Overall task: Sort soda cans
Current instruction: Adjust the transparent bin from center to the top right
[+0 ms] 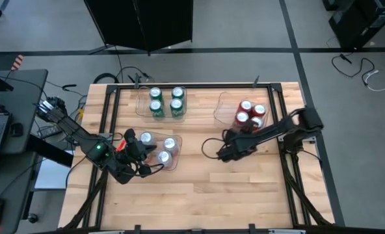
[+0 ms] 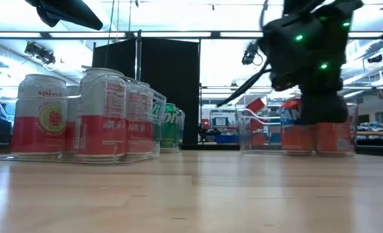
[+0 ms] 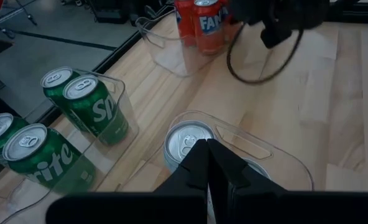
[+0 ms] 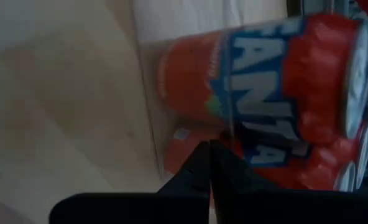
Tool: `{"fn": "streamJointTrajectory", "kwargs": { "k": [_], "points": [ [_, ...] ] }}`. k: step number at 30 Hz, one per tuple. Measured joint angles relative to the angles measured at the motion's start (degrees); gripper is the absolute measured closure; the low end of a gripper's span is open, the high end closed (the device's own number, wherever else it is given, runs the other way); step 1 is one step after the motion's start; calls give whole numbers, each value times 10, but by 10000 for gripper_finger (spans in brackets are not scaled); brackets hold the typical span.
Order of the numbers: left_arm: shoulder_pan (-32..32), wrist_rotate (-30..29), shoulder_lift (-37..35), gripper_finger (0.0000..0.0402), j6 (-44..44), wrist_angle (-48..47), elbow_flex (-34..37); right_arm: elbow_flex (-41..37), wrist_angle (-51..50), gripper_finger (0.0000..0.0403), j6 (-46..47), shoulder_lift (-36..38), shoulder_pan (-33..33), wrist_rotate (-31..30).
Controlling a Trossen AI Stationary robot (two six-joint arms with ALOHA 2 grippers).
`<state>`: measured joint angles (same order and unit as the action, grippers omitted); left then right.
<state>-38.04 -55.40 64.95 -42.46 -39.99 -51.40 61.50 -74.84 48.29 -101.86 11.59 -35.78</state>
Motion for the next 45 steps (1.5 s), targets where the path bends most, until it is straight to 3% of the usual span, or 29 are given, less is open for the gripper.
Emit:
{"fn": "streamJointTrajectory", "kwargs": {
  "k": [7,16,26,32,36,40,45],
  "points": [
    [0,0,0,398,0,0,0,-113,63,403,18,96,-31,-8],
    [2,-5,0,398,-3,0,0,-194,74,403,48,143,-106,-41],
    [10,-3,0,399,-16,-12,0,-225,198,403,-44,161,-203,-50],
    [48,32,-2,399,-46,-49,0,-215,197,403,-65,168,-217,-45],
    [74,59,-6,399,-32,-48,0,-202,230,403,-79,203,-206,0],
    [82,66,-9,399,-17,-46,0,-200,360,403,-136,227,-182,81],
    [82,66,-9,399,-15,-44,0,-195,528,403,-214,216,-158,116]
  ]
}}
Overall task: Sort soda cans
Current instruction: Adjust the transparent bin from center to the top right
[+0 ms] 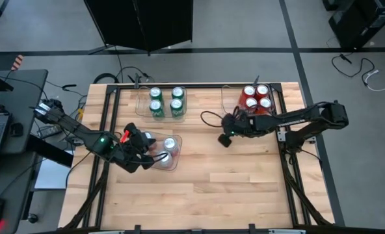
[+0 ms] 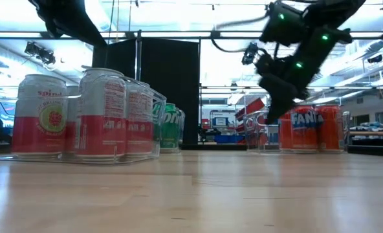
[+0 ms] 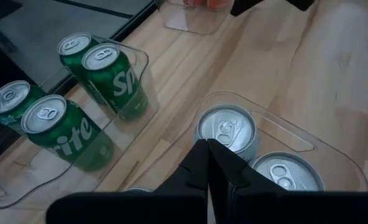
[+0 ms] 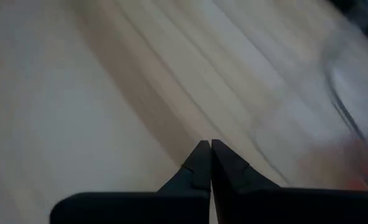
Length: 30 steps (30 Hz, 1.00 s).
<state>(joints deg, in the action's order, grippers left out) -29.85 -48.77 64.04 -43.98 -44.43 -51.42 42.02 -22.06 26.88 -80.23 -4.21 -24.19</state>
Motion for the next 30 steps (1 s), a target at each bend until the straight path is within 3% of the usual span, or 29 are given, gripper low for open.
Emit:
{"fn": "streamJointTrajectory", "kwargs": {
  "k": [9,15,23,30],
  "points": [
    [12,0,0,399,12,-2,0,141,22,403,-128,-105,-39,-23],
    [12,0,0,399,16,-9,0,222,-56,403,-170,-182,-100,-49],
    [12,7,0,399,15,-23,0,228,-138,403,-154,-209,-141,-68],
    [11,9,0,399,14,-23,0,229,-185,403,-129,-191,-149,-94]
  ]
}}
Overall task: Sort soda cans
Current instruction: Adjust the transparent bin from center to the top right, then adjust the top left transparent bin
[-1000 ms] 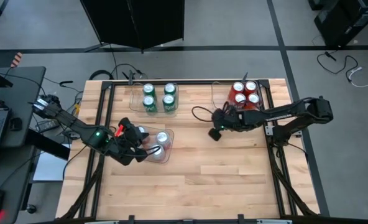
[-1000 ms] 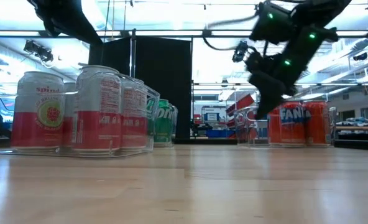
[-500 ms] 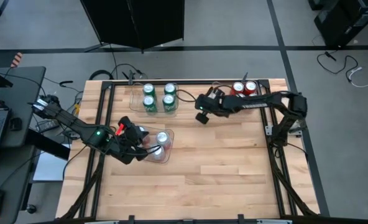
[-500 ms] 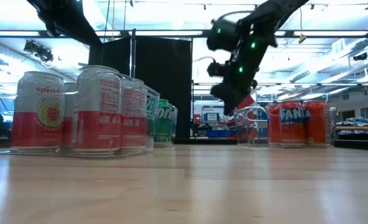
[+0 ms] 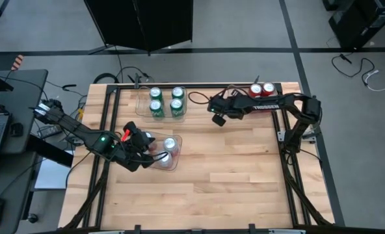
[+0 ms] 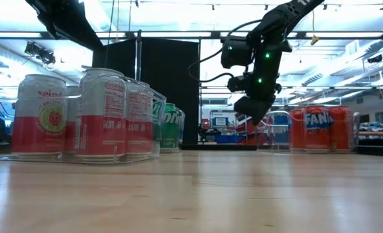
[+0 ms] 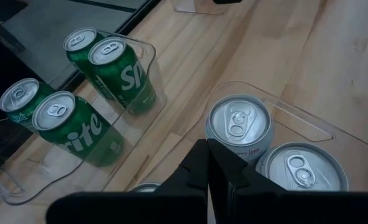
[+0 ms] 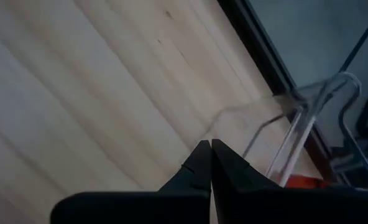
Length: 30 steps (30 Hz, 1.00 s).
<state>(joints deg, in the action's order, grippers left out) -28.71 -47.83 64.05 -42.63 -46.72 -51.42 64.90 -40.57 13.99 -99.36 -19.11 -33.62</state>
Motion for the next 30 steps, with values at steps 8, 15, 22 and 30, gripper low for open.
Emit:
{"fn": "streamJointTrajectory", "kwargs": {
  "k": [8,15,22,30],
  "points": [
    [0,1,0,399,0,-5,0,-1,13,403,-12,6,-15,-10],
    [1,1,0,399,0,-15,0,43,-23,403,-91,16,-21,23],
    [1,7,0,399,-1,-17,0,49,-158,403,-136,66,8,141],
    [1,32,0,399,15,-16,0,-29,-131,403,-109,80,2,154]
  ]
}}
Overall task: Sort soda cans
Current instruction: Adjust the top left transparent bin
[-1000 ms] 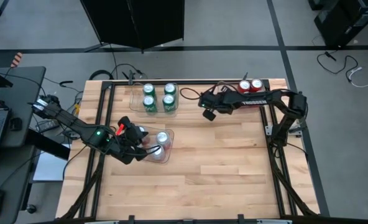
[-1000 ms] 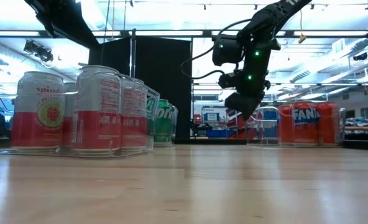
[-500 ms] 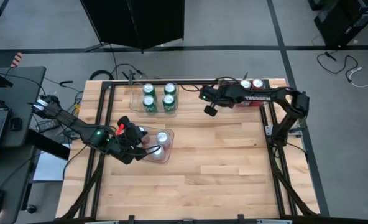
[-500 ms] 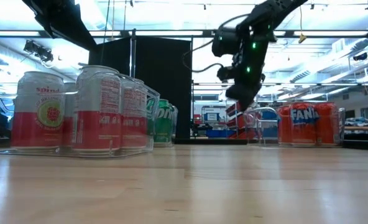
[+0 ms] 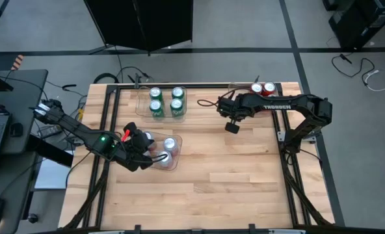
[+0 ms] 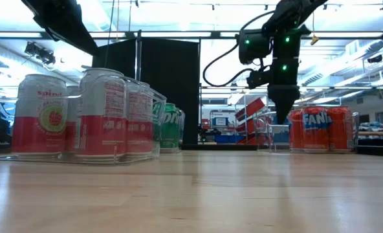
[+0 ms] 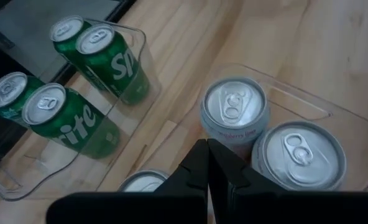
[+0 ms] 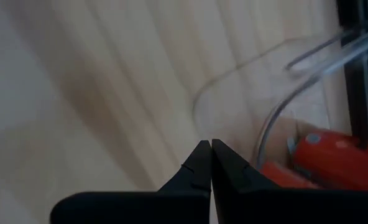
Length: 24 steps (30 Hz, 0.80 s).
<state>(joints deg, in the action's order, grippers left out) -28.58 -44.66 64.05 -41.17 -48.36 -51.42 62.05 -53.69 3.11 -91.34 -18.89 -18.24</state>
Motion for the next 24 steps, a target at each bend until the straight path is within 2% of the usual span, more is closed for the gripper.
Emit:
{"fn": "streamJointTrajectory", "kwargs": {
  "k": [3,7,9,14,19,24],
  "points": [
    [4,5,0,399,6,-6,0,-4,48,403,1,2,1,8],
    [12,5,-4,400,36,-1,0,-4,140,403,2,14,3,75],
    [25,16,-7,400,62,30,0,-4,199,403,12,16,3,104],
    [77,120,-8,401,154,129,0,-4,370,403,54,-4,0,129],
    [141,165,-8,401,216,182,0,-4,529,403,101,-56,-1,134],
    [214,265,4,401,245,211,0,-4,597,403,136,-113,-1,136]
  ]
}}
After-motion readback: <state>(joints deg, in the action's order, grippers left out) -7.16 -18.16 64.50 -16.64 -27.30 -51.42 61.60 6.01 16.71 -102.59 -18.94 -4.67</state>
